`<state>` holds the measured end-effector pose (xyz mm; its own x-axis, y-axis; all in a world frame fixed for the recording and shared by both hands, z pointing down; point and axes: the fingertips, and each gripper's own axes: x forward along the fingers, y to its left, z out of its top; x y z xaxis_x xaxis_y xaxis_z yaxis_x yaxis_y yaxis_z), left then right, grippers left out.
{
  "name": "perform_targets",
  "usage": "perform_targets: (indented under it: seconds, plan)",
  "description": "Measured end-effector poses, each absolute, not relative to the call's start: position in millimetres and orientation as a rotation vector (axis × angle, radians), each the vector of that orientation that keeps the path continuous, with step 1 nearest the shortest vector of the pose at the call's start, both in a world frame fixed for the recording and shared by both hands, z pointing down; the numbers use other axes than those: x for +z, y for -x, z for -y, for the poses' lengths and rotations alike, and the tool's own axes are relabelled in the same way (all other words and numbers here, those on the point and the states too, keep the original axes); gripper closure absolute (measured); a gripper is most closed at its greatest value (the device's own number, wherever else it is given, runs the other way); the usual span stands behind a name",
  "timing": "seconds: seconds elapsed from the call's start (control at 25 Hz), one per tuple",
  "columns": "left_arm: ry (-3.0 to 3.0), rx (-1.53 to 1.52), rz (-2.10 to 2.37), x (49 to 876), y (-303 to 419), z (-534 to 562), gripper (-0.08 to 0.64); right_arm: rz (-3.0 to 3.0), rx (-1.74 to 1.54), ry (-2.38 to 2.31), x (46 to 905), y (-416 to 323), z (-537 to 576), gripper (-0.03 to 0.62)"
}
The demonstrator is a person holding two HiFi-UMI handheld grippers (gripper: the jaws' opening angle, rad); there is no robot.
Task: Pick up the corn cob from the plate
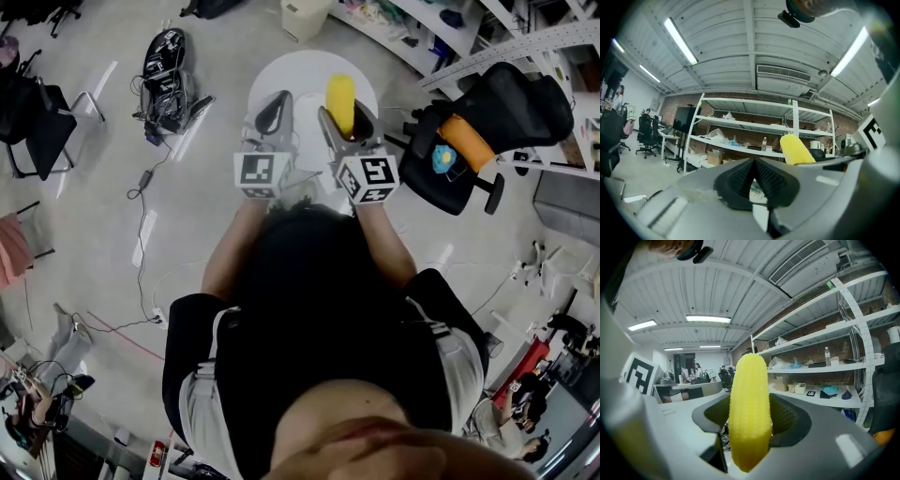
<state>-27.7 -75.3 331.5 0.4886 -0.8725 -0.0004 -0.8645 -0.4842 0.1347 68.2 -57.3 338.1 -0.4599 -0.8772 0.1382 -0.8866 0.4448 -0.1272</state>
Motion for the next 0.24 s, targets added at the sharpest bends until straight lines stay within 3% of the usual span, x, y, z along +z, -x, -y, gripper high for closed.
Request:
perform_targets:
  seconds: [0.24]
  plan:
    - [-2.618, -0.094, 1.530, 332.2, 23.7, 78.9, 0.558, 2.624, 0.282, -1.594, 342.2, -69.0, 59.2, 0.334]
